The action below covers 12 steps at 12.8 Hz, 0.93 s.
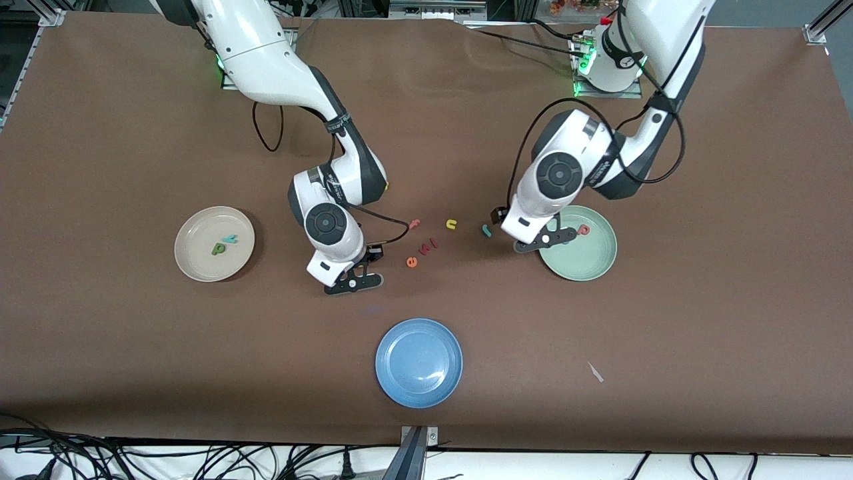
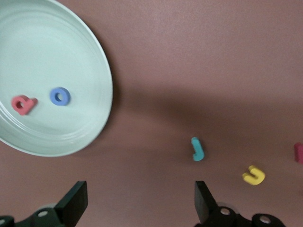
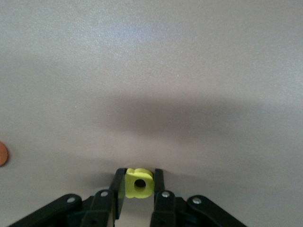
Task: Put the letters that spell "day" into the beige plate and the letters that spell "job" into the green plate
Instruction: 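Grasp the yellow o with the right gripper while the left gripper reaches cyan j, then drop o on the white plate while the left gripper grasps the cyan j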
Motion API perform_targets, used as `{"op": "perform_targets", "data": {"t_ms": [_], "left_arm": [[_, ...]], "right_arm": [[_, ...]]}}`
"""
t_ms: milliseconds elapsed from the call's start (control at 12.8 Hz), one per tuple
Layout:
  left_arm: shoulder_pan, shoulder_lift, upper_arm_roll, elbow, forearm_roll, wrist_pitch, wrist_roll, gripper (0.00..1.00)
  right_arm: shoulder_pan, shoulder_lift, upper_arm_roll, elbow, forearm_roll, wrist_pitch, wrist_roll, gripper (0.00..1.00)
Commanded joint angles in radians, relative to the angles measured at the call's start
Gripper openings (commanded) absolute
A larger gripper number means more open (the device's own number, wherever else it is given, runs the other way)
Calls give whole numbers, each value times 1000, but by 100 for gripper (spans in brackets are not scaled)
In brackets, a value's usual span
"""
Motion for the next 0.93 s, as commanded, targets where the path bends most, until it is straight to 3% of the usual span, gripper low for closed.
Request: {"op": "perform_targets", "data": {"t_ms": [0, 234, 389, 545, 857], "left_arm": [[-12, 74, 6, 59, -53, 44, -75, 96], [-35, 128, 6, 54, -78, 182, -155, 85], [-41, 146, 6, 42, -72, 190, -155, 74], [-47, 177, 6, 42, -81, 233, -158, 71], [-51, 206, 6, 39, -73, 242, -156, 58]], "right_arm": [[-42, 2, -1, 46, 31, -57, -35, 13], [-95, -33, -7, 71, 69, -162, -100, 13], [-98, -62, -68, 52, 69, -235, -104, 9], [-98, -99, -117, 25, 69, -312, -107, 9], [-98, -160, -204, -90, 69, -358, -163, 9]]}}
